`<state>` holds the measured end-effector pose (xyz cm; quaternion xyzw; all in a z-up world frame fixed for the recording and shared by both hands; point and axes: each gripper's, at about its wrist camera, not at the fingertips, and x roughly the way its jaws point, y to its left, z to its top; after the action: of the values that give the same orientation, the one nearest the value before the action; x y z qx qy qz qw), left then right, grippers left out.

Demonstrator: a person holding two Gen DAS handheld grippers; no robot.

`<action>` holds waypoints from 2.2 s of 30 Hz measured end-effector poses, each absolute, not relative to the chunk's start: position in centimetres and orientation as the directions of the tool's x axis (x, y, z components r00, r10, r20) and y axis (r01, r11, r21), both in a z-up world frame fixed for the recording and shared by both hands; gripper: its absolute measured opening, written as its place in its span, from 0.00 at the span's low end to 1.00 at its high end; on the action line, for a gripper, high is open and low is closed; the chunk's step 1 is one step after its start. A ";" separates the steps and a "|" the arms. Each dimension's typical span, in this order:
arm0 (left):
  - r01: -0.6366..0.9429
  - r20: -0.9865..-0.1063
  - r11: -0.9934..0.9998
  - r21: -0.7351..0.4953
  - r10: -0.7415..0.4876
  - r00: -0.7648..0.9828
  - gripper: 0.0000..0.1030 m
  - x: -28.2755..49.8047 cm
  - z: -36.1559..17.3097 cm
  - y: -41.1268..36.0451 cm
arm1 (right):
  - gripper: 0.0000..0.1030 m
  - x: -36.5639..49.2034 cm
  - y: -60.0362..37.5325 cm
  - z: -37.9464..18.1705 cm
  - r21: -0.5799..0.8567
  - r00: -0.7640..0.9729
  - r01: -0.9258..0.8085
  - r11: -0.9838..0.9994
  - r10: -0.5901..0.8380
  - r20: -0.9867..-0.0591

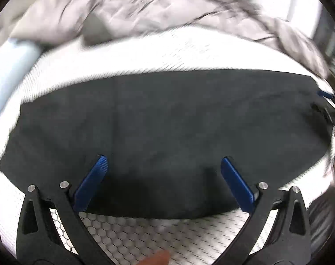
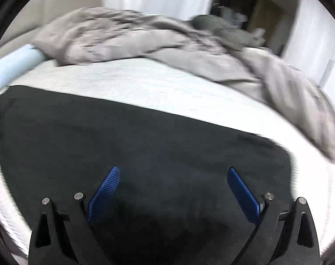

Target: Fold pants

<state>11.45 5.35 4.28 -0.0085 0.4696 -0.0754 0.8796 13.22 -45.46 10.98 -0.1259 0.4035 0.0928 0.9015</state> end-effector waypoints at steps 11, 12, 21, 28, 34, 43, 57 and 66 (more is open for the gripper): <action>-0.103 -0.812 0.993 0.057 0.106 0.574 0.47 11.8 2.3 17.2 | 0.96 13.7 -42.4 6.6 -0.232 0.542 -0.311 0.922 -0.028 -0.840; -0.161 -0.812 0.986 0.038 0.125 0.570 0.44 11.7 2.2 18.7 | 0.96 13.6 -43.0 6.6 -0.219 0.538 -0.296 0.930 -0.027 -0.842; -0.024 -0.765 0.994 -0.107 -0.067 0.640 0.29 15.1 5.5 15.5 | 0.96 13.0 -40.4 8.3 -0.210 0.588 -0.349 0.913 0.039 -0.808; -0.220 -0.818 0.962 -0.164 -0.008 0.575 0.12 19.3 1.8 21.3 | 0.96 14.3 -38.5 6.6 -0.233 0.562 -0.392 0.890 0.031 -0.826; -0.276 -0.788 0.949 -0.151 0.053 0.613 0.07 18.6 3.6 22.1 | 0.96 16.2 -42.5 6.7 -0.222 0.559 -0.317 0.922 -0.008 -0.829; -0.220 -0.831 0.973 -0.074 0.062 0.553 0.45 24.2 1.5 17.9 | 0.96 15.0 -41.3 7.0 -0.237 0.572 -0.363 0.901 0.014 -0.820; -0.075 -0.696 0.943 -0.323 -0.183 0.695 0.49 12.8 7.7 5.7 | 0.96 15.4 -46.9 8.2 -0.146 0.562 -0.245 0.958 0.018 -0.827; 0.402 -0.813 0.878 -0.259 -0.423 0.400 0.63 12.7 2.6 -12.8 | 0.96 13.1 -44.4 6.4 -0.176 0.517 -0.456 0.873 0.098 -0.850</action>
<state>12.65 -12.82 2.58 -0.0108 0.4893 -0.2463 0.8365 13.10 -44.40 6.37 -0.1928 0.4636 0.1631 0.8493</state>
